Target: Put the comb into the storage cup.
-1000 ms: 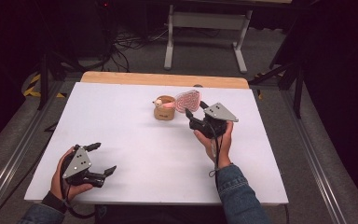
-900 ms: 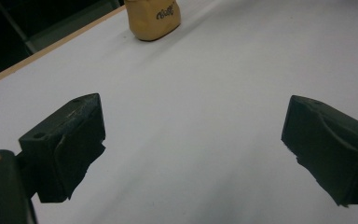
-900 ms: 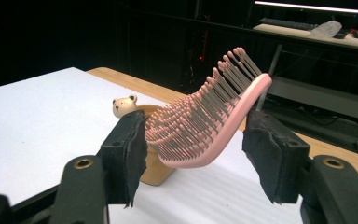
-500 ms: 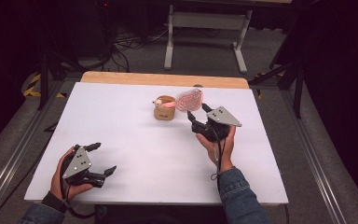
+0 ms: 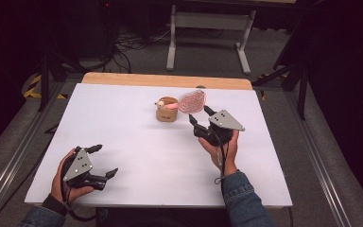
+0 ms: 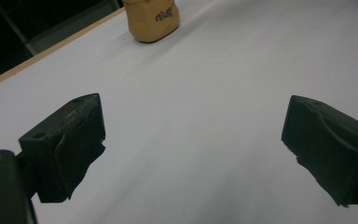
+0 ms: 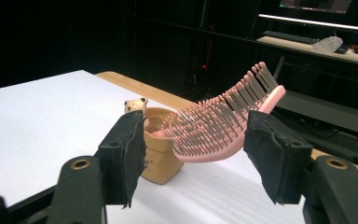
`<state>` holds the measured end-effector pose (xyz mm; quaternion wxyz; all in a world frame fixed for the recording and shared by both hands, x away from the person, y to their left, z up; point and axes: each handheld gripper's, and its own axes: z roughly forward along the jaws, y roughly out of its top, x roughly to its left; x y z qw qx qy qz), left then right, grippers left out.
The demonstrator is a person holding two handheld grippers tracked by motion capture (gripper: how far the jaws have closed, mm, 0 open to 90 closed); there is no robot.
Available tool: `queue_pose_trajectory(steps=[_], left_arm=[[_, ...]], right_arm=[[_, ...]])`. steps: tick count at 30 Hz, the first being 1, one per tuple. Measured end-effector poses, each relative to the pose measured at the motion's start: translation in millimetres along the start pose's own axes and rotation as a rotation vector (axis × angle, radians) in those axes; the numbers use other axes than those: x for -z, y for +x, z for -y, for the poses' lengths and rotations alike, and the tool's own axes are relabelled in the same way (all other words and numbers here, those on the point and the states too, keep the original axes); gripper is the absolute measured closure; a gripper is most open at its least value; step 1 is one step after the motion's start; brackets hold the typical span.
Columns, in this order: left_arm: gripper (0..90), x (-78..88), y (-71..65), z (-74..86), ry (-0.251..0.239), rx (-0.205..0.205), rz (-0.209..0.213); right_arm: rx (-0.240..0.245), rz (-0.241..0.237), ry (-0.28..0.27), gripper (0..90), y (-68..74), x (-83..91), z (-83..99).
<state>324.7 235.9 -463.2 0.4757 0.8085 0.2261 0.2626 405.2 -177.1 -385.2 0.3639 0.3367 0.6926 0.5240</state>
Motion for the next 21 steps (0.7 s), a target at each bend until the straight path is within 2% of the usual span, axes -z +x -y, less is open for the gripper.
queue_pose_trajectory(steps=[21], left_arm=[[7.0,-0.1,-0.2,-0.3,0.003,-0.004,0.001]], right_arm=[[0.036,-0.022,-0.005,32.8,8.4,5.0,-2.5]])
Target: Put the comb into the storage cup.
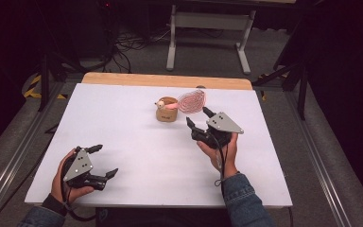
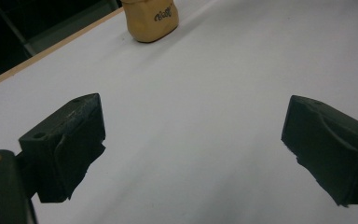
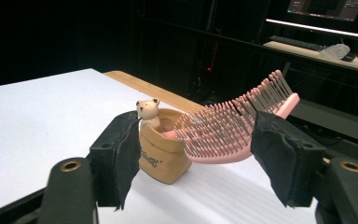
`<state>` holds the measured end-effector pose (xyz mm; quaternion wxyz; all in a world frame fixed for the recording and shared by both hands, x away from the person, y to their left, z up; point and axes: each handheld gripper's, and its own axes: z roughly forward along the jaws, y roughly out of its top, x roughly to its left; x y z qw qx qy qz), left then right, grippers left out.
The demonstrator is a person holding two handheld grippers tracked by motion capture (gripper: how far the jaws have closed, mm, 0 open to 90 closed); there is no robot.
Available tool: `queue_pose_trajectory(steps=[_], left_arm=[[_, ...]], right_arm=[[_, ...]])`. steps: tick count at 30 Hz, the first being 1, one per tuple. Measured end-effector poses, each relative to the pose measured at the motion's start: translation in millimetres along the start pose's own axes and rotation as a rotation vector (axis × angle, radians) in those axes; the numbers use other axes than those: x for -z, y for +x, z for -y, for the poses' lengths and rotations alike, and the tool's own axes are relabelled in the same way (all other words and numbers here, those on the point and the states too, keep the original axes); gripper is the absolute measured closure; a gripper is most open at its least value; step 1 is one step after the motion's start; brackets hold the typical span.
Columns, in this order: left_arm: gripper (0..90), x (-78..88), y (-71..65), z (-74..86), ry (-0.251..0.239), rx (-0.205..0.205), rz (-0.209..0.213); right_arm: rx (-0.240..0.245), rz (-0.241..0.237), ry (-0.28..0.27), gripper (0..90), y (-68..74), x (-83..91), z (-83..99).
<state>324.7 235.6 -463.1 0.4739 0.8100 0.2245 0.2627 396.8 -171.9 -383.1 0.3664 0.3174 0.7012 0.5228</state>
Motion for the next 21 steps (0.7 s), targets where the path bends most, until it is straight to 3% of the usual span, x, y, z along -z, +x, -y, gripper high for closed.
queue_pose_trajectory(steps=[21], left_arm=[[6.9,-1.0,-0.5,0.1,-0.002,0.004,0.003]], right_arm=[[0.014,0.006,-0.008,22.7,8.7,6.3,-1.8]])
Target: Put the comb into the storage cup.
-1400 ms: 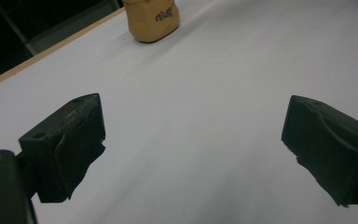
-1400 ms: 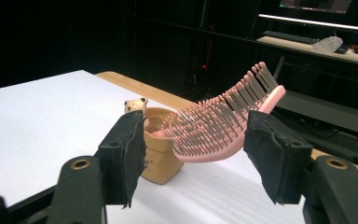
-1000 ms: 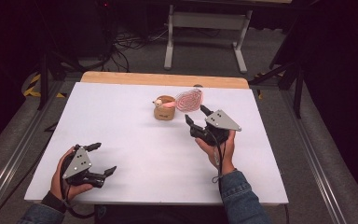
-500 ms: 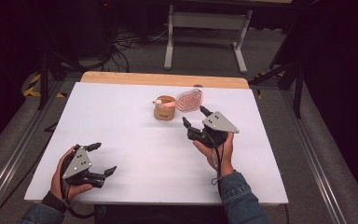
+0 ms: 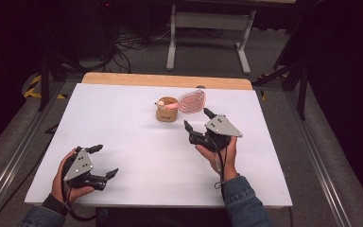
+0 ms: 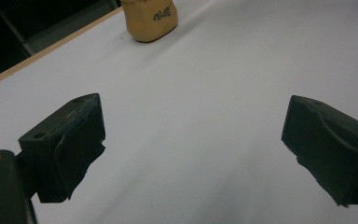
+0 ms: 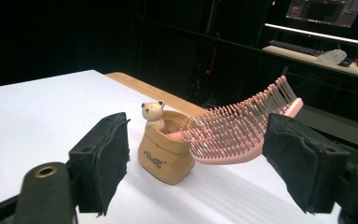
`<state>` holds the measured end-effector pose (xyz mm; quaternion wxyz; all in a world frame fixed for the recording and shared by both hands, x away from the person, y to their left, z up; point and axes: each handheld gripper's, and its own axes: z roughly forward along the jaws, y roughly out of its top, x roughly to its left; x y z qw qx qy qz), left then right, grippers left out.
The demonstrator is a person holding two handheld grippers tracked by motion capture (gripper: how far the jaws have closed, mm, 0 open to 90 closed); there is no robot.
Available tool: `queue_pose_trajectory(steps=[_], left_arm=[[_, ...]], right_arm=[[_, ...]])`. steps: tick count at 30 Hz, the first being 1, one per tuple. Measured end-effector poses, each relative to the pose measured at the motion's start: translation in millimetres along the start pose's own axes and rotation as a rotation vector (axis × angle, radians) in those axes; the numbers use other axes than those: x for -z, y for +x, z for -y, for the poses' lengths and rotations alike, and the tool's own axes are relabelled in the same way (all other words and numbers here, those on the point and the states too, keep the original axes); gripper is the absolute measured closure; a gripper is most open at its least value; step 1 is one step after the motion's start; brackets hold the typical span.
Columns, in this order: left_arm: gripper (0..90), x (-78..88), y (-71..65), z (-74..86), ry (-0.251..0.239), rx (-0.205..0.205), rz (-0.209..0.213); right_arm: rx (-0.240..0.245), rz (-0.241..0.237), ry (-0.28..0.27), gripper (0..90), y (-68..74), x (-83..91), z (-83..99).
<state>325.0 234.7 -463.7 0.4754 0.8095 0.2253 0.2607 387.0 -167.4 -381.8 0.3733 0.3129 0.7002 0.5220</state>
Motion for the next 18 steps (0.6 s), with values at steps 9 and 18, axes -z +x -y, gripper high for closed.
queue_pose_trajectory(steps=[9,18], left_arm=[[7.0,0.0,0.1,0.0,0.001,-0.002,-0.002],[7.0,0.5,0.3,-0.3,0.002,-0.003,-0.002]], right_arm=[[-0.006,-0.013,-0.013,18.0,1.4,4.8,-1.0],[-0.022,-0.031,-0.039,8.8,3.1,8.3,-1.3]])
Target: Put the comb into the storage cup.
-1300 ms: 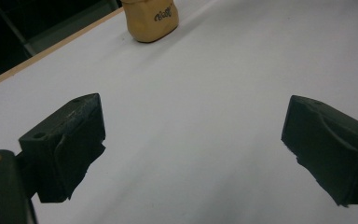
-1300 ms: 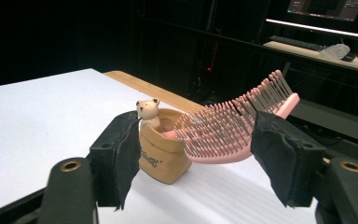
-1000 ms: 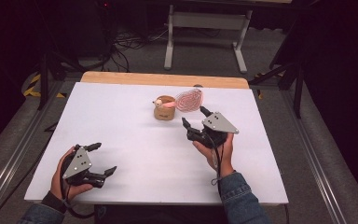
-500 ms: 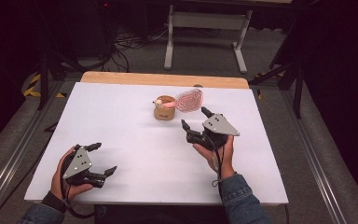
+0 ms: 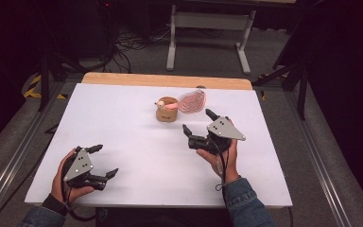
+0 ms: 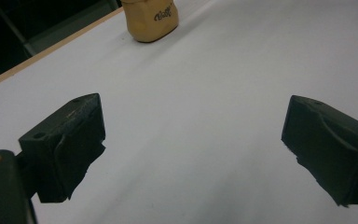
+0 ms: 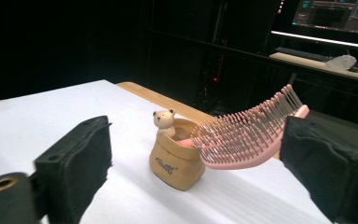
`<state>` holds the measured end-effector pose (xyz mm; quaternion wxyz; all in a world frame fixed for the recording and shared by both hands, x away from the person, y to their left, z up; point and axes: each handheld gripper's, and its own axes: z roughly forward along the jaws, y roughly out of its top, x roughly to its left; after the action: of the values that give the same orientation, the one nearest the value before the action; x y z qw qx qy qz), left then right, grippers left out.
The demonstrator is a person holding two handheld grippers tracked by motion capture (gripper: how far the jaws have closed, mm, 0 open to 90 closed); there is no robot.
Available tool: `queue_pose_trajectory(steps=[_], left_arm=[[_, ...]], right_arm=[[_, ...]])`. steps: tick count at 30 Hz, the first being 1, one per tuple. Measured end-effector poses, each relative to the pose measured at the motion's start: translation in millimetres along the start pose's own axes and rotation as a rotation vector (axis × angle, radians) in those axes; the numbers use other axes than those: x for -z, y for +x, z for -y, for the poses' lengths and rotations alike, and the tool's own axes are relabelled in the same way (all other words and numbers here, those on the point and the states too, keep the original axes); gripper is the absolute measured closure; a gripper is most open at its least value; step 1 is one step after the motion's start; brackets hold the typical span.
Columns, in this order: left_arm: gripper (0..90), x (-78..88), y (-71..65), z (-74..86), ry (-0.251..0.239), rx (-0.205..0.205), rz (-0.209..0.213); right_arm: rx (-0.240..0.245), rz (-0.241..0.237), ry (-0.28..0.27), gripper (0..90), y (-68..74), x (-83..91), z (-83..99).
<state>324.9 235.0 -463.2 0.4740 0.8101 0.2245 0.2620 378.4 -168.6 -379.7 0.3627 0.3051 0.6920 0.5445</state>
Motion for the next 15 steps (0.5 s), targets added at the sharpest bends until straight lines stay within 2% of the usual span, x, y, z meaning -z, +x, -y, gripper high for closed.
queue_pose_trajectory(steps=[8,15], left_arm=[[7.0,0.3,0.1,-0.1,0.0,-0.002,-0.001],[7.0,0.4,0.0,-0.2,-0.001,-0.003,-0.002]], right_arm=[[0.015,-0.021,0.006,3.7,4.0,2.4,0.0],[0.03,-0.029,0.007,3.0,7.1,5.6,-1.3]])
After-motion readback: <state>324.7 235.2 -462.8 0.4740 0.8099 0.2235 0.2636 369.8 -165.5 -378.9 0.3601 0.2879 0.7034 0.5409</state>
